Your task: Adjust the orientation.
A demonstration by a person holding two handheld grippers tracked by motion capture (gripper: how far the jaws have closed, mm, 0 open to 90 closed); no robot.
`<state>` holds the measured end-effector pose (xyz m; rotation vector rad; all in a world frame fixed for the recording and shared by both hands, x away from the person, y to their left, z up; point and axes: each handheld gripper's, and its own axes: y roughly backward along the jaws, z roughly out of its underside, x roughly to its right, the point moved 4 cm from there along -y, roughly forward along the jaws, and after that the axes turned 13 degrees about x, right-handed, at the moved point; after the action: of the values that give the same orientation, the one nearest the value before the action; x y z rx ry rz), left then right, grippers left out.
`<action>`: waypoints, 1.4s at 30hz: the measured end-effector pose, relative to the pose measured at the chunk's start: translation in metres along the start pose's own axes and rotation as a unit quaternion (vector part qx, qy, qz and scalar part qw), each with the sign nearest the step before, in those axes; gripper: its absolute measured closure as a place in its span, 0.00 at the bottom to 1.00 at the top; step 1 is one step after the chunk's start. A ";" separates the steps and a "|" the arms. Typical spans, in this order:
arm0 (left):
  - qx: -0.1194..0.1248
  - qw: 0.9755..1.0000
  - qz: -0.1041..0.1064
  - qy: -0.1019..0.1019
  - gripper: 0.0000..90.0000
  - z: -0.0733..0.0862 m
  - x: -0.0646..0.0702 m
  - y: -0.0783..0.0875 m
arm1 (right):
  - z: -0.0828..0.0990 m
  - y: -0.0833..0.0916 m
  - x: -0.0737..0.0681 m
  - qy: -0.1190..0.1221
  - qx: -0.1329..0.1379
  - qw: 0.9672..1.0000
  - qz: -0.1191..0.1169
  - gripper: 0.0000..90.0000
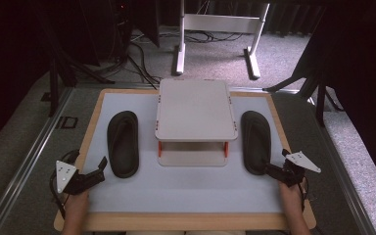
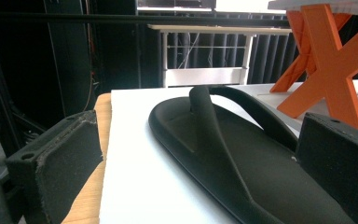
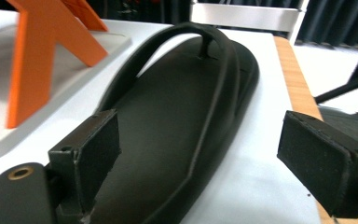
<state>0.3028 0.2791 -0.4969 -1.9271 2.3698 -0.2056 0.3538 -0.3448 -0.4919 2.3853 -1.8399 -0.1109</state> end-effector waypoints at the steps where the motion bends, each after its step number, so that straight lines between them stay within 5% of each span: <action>1: 0.005 1.000 -0.003 0.001 0.00 0.000 0.000 0.001 | 0.000 0.000 0.000 -0.001 -0.002 1.000 -0.002 0.14; 5: 0.004 1.000 -0.005 -0.001 0.00 0.000 0.000 0.001 | 0.001 -0.001 -0.003 0.016 -0.005 1.000 -0.007 0.14; 6: 0.004 1.000 -0.006 -0.001 0.00 0.000 0.000 0.001 | 0.001 -0.002 -0.006 0.031 -0.014 0.999 -0.014 0.14; 7: 0.004 1.000 -0.005 -0.001 0.00 0.000 0.000 0.001 | 0.003 -0.004 -0.011 0.042 -0.040 0.997 -0.046 0.12; 10: 0.005 1.000 -0.009 0.006 0.00 0.000 -0.001 0.000 | 0.003 -0.002 -0.017 0.070 -0.036 0.996 -0.038 0.12; 12: 0.005 1.000 -0.009 0.010 0.00 0.000 -0.002 0.001 | 0.003 0.000 -0.018 0.071 -0.031 0.996 -0.038 0.12; 13: 0.003 1.000 -0.006 0.013 0.00 0.000 -0.003 0.001 | 0.004 0.001 -0.023 0.075 -0.037 0.995 -0.060 0.13; 17: -0.001 1.000 -0.011 0.015 0.00 0.000 -0.003 0.000 | 0.004 0.000 -0.023 0.081 -0.043 0.994 -0.054 0.13; 20: -0.018 0.999 -0.034 0.013 0.00 0.001 -0.004 -0.003 | 0.003 0.002 -0.020 0.062 -0.029 0.996 -0.049 0.13; 21: -0.051 0.997 -0.041 0.026 0.00 0.002 -0.005 -0.005 | 0.002 0.003 -0.018 0.053 -0.022 0.997 -0.049 0.13; 22: -0.051 0.997 -0.041 0.026 0.00 0.002 -0.005 -0.005 | 0.002 0.003 -0.018 0.053 -0.022 0.997 -0.049 0.13; 26: -0.110 0.992 -0.008 0.052 0.00 0.004 -0.007 -0.009 | 0.001 0.003 -0.017 0.048 -0.020 0.998 -0.045 0.13; 31: -0.139 0.985 0.009 0.100 0.02 0.002 -0.014 -0.010 | 0.002 0.002 -0.017 0.044 -0.025 0.998 -0.043 0.13; 34: -0.154 0.982 0.013 0.105 0.03 0.001 -0.016 -0.012 | 0.002 0.002 -0.017 0.044 -0.027 0.998 -0.045 0.13; 35: -0.177 0.979 0.019 0.100 0.03 -0.004 -0.016 -0.017 | 0.002 0.002 -0.017 0.042 -0.028 0.998 -0.045 0.13; 41: -0.198 0.976 0.035 0.083 0.06 -0.022 -0.015 -0.026 | 0.002 0.002 -0.017 0.043 -0.030 0.998 -0.045 0.13; 42: -0.206 0.974 0.042 0.084 0.06 -0.025 -0.015 -0.029 | 0.002 0.002 -0.017 0.044 -0.030 0.998 -0.045 0.13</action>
<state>0.3303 0.2897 -0.4679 -2.0322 2.7814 0.1482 0.3477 -0.3292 -0.4945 2.3923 -1.6677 -0.0664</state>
